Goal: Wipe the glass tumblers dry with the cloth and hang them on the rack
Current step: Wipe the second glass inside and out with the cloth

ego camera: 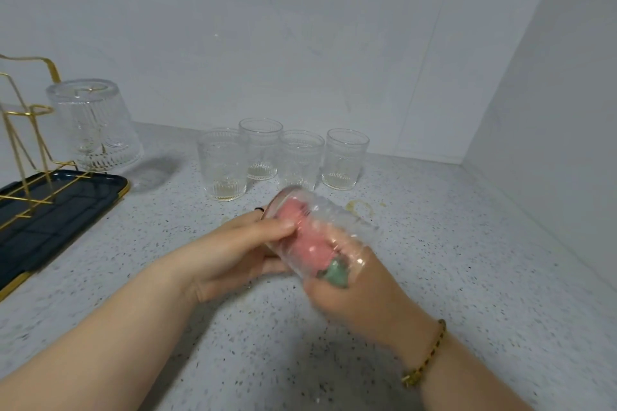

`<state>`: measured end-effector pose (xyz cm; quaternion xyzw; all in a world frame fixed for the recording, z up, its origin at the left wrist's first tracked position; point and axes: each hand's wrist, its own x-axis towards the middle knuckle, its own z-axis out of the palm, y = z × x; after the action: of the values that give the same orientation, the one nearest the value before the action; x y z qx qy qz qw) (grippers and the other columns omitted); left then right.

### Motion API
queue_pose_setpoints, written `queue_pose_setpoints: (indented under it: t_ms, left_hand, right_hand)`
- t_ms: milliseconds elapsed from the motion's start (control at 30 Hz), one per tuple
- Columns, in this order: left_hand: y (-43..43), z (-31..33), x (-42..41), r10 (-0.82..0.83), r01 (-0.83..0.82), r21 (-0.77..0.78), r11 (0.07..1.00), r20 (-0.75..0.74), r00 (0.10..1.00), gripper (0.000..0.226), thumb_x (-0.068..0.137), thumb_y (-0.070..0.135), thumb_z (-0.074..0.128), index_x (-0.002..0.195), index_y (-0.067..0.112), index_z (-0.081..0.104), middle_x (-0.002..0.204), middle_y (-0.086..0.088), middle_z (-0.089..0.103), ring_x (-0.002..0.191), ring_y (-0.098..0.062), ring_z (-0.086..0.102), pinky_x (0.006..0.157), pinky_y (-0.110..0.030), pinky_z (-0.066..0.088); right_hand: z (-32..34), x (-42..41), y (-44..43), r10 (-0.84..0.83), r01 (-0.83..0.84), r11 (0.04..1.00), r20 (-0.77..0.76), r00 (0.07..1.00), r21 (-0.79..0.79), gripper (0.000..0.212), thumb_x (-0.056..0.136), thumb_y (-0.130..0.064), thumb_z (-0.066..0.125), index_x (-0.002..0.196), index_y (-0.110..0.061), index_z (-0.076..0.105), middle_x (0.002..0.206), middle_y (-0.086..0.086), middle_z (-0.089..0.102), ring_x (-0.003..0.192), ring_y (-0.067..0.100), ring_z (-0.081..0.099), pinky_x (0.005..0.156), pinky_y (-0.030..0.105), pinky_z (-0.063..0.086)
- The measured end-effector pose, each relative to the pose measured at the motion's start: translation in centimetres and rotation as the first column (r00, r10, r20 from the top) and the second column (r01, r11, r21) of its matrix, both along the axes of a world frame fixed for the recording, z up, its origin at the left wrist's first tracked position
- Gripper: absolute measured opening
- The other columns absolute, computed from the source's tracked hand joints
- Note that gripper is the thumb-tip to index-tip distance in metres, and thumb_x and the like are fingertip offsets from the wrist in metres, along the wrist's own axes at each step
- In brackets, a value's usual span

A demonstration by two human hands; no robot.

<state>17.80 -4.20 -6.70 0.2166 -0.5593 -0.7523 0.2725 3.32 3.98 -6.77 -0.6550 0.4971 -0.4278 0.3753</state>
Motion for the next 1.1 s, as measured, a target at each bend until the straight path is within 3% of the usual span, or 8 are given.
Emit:
queue_pose_setpoints:
  t_ms: [133,267,400,567,733,833,1000,1100]
  left_hand:
    - [-0.1,-0.7,-0.2,-0.011,0.003,-0.072,0.997,-0.122,0.992,0.061,0.038,0.040,0.089,0.089,0.012,0.072,0.091,-0.008,0.073,0.087,-0.017,0.070,0.071,-0.023,0.055]
    - [0.4,-0.5,-1.0,0.105,-0.108,-0.034,0.994,-0.064,0.992,0.064,0.046,0.042,0.086,0.095,0.004,0.066,0.092,-0.012,0.073,0.084,-0.021,0.070,0.067,-0.024,0.056]
    - [0.8,-0.5,-1.3,0.232,-0.215,-0.113,0.970,0.171,0.958,0.058,0.052,0.054,0.068,0.089,0.008,0.065,0.085,-0.008,0.074,0.075,-0.020,0.070,0.064,-0.022,0.058]
    - [-0.4,-0.3,-0.2,0.100,-0.104,0.056,0.993,0.071,0.993,0.077,0.039,0.051,0.086,0.097,0.004,0.067,0.096,-0.012,0.072,0.089,-0.023,0.069,0.070,-0.030,0.058]
    - [-0.7,-0.6,0.2,0.100,-0.102,0.011,0.995,0.080,0.992,0.065,0.040,0.044,0.087,0.089,0.007,0.066,0.084,-0.012,0.071,0.072,-0.022,0.070,0.062,-0.027,0.059]
    - [-0.1,-0.1,-0.4,0.194,-0.185,-0.066,0.981,0.191,0.962,0.053,0.056,0.051,0.076,0.088,0.010,0.065,0.076,-0.009,0.072,0.064,-0.022,0.066,0.052,-0.023,0.057]
    - [0.1,0.1,-0.3,0.173,-0.158,-0.094,0.983,0.188,0.967,0.072,0.055,0.066,0.071,0.093,0.005,0.065,0.090,-0.016,0.072,0.082,-0.030,0.067,0.063,-0.025,0.058]
    - [0.1,0.2,0.1,0.075,-0.068,-0.093,0.993,0.064,0.995,0.088,0.032,0.058,0.084,0.101,0.008,0.063,0.097,-0.010,0.072,0.092,-0.021,0.068,0.075,-0.026,0.056]
  right_hand:
    - [1.4,-0.2,0.2,0.093,-0.132,0.990,0.507,0.857,0.043,0.032,0.066,-0.005,0.056,0.097,-0.011,0.063,0.087,0.015,0.066,0.083,0.025,0.064,0.075,0.036,0.055]
    - [0.9,0.1,0.6,-0.005,0.006,0.999,0.021,1.000,-0.053,0.035,0.070,-0.010,0.064,0.101,-0.026,0.057,0.073,-0.014,0.064,0.062,0.000,0.059,0.058,0.016,0.049]
    - [-1.2,0.7,0.2,-0.173,0.109,0.976,-0.371,0.912,-0.189,0.053,0.070,-0.029,0.050,0.122,-0.021,0.045,0.093,0.004,0.060,0.075,0.015,0.060,0.070,0.026,0.053]
    - [0.0,0.6,0.3,-0.099,0.097,0.991,-0.021,0.995,-0.097,0.032,0.076,-0.003,0.054,0.101,-0.023,0.055,0.064,-0.006,0.065,0.045,0.004,0.052,0.044,0.019,0.045]
    - [1.3,0.7,0.6,0.034,-0.054,0.998,0.398,0.917,0.040,0.023,0.067,-0.010,0.061,0.089,-0.016,0.063,0.075,0.004,0.068,0.087,0.039,0.063,0.070,0.040,0.052]
    - [1.1,1.0,0.9,0.074,-0.075,0.997,0.183,0.980,0.001,0.036,0.065,-0.002,0.058,0.098,-0.016,0.055,0.074,-0.004,0.061,0.069,0.005,0.061,0.063,0.015,0.048]
    - [1.3,0.5,0.9,0.045,-0.039,0.996,0.082,0.996,-0.081,0.028,0.070,-0.018,0.060,0.098,-0.018,0.056,0.076,0.005,0.064,0.069,0.018,0.061,0.064,0.026,0.048]
    - [1.1,-0.4,0.5,0.083,-0.083,0.996,0.296,0.952,-0.015,0.029,0.073,-0.020,0.055,0.100,-0.010,0.062,0.095,0.019,0.066,0.086,0.037,0.060,0.075,0.050,0.050]
